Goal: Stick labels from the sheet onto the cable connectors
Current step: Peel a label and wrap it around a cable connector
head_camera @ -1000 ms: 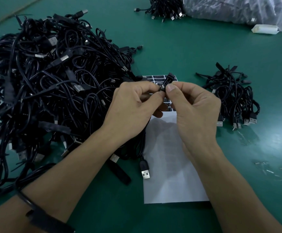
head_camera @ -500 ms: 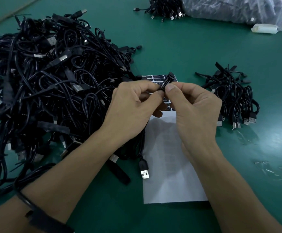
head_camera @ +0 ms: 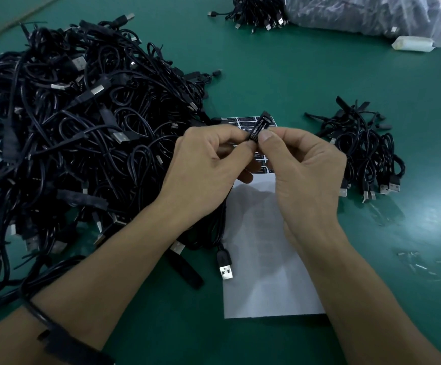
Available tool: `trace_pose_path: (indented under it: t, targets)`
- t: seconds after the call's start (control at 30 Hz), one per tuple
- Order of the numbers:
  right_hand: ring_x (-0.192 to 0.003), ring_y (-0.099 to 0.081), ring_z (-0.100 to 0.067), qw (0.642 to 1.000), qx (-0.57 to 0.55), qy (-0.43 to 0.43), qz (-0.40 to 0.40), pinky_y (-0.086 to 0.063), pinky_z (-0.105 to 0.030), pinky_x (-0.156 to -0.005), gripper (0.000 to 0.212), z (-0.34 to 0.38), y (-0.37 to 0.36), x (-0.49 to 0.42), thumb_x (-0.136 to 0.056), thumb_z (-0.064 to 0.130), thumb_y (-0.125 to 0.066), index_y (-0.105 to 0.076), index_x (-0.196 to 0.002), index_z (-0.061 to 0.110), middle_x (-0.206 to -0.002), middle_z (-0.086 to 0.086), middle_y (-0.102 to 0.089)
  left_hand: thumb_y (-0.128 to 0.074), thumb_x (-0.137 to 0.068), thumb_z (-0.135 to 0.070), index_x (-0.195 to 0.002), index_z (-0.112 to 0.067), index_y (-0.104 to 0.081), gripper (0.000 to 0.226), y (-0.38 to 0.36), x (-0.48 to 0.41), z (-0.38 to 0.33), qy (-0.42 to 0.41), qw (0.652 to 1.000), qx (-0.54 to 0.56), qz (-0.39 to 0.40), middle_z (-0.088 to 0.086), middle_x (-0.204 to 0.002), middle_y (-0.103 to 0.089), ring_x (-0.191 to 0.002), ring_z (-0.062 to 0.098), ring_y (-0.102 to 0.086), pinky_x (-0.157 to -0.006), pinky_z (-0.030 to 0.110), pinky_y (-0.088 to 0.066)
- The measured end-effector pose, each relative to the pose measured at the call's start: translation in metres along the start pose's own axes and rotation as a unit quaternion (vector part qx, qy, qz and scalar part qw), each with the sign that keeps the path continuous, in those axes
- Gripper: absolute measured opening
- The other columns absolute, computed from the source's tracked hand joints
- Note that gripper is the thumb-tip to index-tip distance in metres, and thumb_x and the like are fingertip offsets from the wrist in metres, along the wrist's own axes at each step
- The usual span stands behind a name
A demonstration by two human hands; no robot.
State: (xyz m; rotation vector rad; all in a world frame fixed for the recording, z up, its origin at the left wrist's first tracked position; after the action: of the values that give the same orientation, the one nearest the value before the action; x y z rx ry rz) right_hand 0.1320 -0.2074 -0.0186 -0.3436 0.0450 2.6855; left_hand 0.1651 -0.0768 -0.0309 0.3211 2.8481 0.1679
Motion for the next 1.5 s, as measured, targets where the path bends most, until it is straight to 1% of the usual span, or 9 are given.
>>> trace_pose_path:
  t: [0.07, 0.27, 0.47, 0.6, 0.83, 1.07, 1.17, 1.27, 1.5]
  targets:
    - [-0.060, -0.063, -0.001, 1.000, 0.001, 0.003, 0.001, -0.050, -0.014, -0.060, 0.016, 0.001, 0.000, 0.000, -0.089, 0.008, -0.071, -0.075, -0.078, 0.017, -0.066, 0.007, -0.072, -0.064, -0.097, -0.012, -0.091, -0.012, -0.077, 0.014, 0.000, 0.000, -0.001, 0.000, 1.000, 0.000, 0.000, 0.001, -0.073, -0.076, -0.066, 0.018, -0.075, -0.062, 0.028, -0.059]
    - [-0.057, -0.062, 0.002, 1.000, 0.004, 0.011, 0.005, -0.049, -0.011, -0.058, 0.018, 0.002, 0.000, 0.002, -0.089, 0.007, -0.070, -0.074, -0.076, 0.019, -0.064, 0.009, -0.071, -0.064, -0.097, -0.010, -0.093, -0.010, -0.077, 0.014, 0.000, 0.000, -0.001, 0.005, 1.000, 0.008, 0.001, 0.004, -0.075, -0.076, -0.071, 0.022, -0.076, -0.069, 0.044, -0.063]
    - [-0.059, -0.068, 0.001, 0.999, 0.031, 0.033, -0.008, -0.051, -0.012, -0.060, 0.016, 0.003, 0.001, 0.002, -0.087, 0.008, -0.074, -0.074, -0.078, 0.021, -0.066, 0.011, -0.073, -0.063, -0.097, -0.008, -0.090, -0.012, -0.077, 0.016, 0.000, 0.001, -0.003, 0.003, 1.000, 0.010, 0.003, 0.000, -0.073, -0.076, -0.069, 0.015, -0.075, -0.063, 0.026, -0.059]
    - [-0.061, -0.069, 0.000, 0.996, 0.063, 0.057, -0.018, -0.051, -0.012, -0.061, 0.019, 0.005, 0.002, 0.004, -0.084, 0.010, -0.077, -0.073, -0.075, 0.027, -0.067, 0.014, -0.073, -0.062, -0.097, -0.006, -0.090, -0.011, -0.077, 0.017, -0.001, 0.001, -0.004, 0.004, 1.000, 0.011, 0.003, 0.000, -0.073, -0.076, -0.069, 0.014, -0.074, -0.062, 0.026, -0.058]
    - [-0.059, -0.068, -0.002, 0.997, 0.049, 0.037, -0.047, -0.050, -0.013, -0.058, 0.015, 0.003, 0.007, 0.001, -0.076, 0.018, -0.087, -0.072, -0.078, 0.017, -0.068, 0.005, -0.073, -0.063, -0.096, -0.010, -0.084, -0.013, -0.076, 0.018, 0.000, 0.001, -0.006, 0.014, 1.000, -0.007, -0.005, 0.000, -0.070, -0.075, -0.061, 0.011, -0.073, -0.055, 0.013, -0.048]
    - [-0.067, -0.068, -0.005, 1.000, 0.011, 0.004, 0.000, -0.053, -0.019, -0.065, 0.028, -0.003, 0.006, -0.002, -0.081, 0.020, -0.083, -0.070, -0.106, 0.019, -0.077, 0.003, -0.074, -0.063, -0.097, -0.015, -0.088, -0.021, -0.078, 0.018, -0.001, 0.002, -0.006, -0.002, 1.000, -0.006, 0.013, 0.002, -0.071, -0.075, -0.065, 0.018, -0.073, -0.063, 0.032, -0.060]
    - [-0.072, -0.071, -0.013, 1.000, -0.013, 0.007, 0.020, -0.057, -0.025, -0.069, 0.018, -0.003, 0.006, -0.004, -0.082, 0.014, -0.081, -0.073, -0.098, 0.014, -0.080, -0.001, -0.076, -0.062, -0.093, -0.022, -0.085, -0.025, -0.077, 0.017, -0.002, 0.002, -0.005, -0.002, 1.000, -0.014, 0.015, 0.000, -0.066, -0.073, -0.060, 0.017, -0.070, -0.061, 0.030, -0.058]
    - [-0.072, -0.069, -0.007, 0.999, -0.023, 0.013, 0.022, -0.054, -0.020, -0.070, 0.008, -0.003, 0.006, -0.006, -0.086, 0.010, -0.077, -0.074, -0.087, 0.017, -0.077, 0.004, -0.076, -0.060, -0.088, -0.028, -0.082, -0.024, -0.075, 0.016, -0.003, 0.001, -0.002, 0.007, 0.999, -0.032, 0.005, -0.002, -0.063, -0.070, -0.059, 0.016, -0.069, -0.060, 0.030, -0.055]
    - [-0.069, -0.062, -0.006, 0.999, 0.000, 0.036, 0.032, -0.052, -0.025, -0.071, 0.019, 0.000, 0.006, -0.004, -0.097, 0.013, -0.064, -0.073, -0.082, 0.018, -0.071, 0.007, -0.071, -0.059, -0.095, -0.037, -0.083, -0.024, -0.072, 0.022, -0.002, 0.002, -0.003, -0.027, 0.998, -0.054, 0.000, -0.005, -0.060, -0.067, -0.055, 0.007, -0.066, -0.054, 0.020, -0.051]
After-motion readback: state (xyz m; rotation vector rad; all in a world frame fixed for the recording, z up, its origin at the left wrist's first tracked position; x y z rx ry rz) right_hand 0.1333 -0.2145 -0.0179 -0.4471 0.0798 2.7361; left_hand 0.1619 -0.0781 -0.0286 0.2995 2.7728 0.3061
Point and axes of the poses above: each hand's wrist, its own x-axis away from the middle knuckle, its own y-axis out of the back of the hand, z = x × y, the point moved 3 cm from there along -x, towards the middle knuckle
